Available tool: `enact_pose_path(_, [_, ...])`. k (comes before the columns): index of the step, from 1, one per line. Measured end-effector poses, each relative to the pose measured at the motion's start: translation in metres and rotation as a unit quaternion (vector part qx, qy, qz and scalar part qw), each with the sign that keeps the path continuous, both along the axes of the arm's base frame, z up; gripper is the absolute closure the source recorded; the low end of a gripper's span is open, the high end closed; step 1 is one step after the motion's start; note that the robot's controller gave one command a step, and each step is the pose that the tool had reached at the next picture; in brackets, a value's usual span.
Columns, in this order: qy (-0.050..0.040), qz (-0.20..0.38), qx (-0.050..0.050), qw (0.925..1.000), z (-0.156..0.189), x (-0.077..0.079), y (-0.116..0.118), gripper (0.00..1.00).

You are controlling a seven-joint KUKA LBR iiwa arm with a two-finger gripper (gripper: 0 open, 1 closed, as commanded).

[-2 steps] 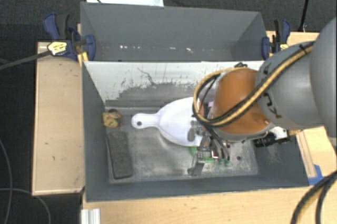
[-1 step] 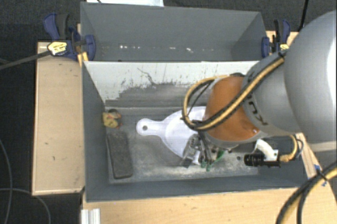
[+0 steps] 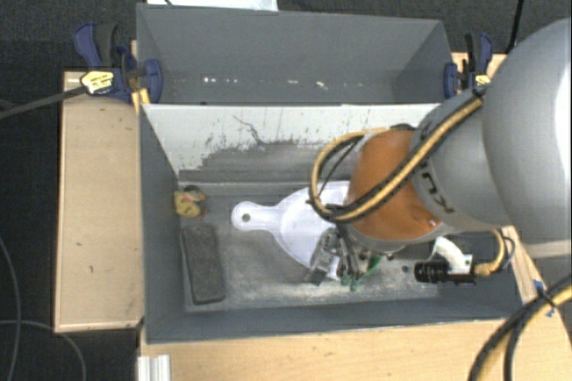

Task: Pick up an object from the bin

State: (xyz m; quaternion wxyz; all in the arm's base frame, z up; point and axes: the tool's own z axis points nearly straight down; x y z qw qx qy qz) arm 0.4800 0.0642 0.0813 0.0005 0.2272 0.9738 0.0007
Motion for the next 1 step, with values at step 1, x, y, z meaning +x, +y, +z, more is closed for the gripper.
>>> enact_pose_path(1, [0.0026, -0.008, -0.001, 1.0000, 0.0443, 0.0029, -0.0160, 1.00])
